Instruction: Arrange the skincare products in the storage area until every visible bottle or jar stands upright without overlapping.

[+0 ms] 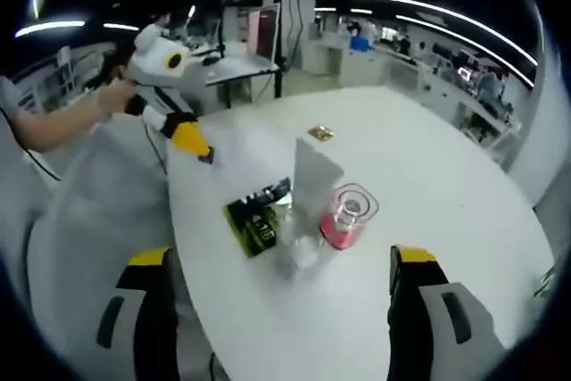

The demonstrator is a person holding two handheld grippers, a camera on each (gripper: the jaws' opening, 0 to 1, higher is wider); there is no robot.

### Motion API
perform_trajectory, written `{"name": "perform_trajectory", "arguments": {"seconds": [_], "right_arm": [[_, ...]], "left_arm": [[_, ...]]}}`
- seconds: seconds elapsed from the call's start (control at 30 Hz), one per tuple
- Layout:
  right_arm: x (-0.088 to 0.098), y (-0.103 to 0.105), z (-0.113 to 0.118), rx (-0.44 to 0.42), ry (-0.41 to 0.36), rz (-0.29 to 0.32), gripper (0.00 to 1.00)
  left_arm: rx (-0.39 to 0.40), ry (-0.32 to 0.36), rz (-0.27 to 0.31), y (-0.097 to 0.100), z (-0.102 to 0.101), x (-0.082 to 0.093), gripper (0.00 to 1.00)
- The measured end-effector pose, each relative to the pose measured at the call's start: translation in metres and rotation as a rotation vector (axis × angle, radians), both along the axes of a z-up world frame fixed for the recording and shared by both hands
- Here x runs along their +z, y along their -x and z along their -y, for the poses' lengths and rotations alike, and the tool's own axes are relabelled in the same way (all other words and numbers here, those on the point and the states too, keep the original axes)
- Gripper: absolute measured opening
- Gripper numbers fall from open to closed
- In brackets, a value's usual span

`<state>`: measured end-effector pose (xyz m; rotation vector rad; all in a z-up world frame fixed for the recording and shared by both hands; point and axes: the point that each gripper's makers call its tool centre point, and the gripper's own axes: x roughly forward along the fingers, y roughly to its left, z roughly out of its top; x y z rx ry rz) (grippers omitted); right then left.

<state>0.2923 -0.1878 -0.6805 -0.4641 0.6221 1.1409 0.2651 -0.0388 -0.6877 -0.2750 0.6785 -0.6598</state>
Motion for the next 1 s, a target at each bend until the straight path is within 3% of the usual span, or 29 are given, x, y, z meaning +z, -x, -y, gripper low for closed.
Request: {"name": "perform_trajectory", "arguments": {"seconds": [0.17,0.5,0.73,0.9,1.0], "right_arm": [[-0.008,0.012,0.001,-0.023,-0.026,-0.042,0.99],[-0.018,0.039,0.003,-0.074,-0.034,-0.091,0.98],[-0.014,0.055,-0.016,-0.133,-0.119,-0.142,0.83],[-0.013,0.057,-0.045,-0.166,-0.202,-0.183,0.69],[-0.012,0.06,-0.063,-0.144,-0.227,-0.191,0.62]], "left_arm": [[-0.03,0.004,-0.033,0.019,0.003,-0.009,0.0],[-0.105,0.009,-0.052,0.03,-0.006,-0.012,0.0],[-0.174,0.039,-0.074,0.029,-0.008,-0.015,0.0],[-0.204,0.054,-0.078,0.027,-0.015,-0.013,0.0],[-0.213,0.06,-0.076,0.026,-0.019,-0.011,0.0]]}}
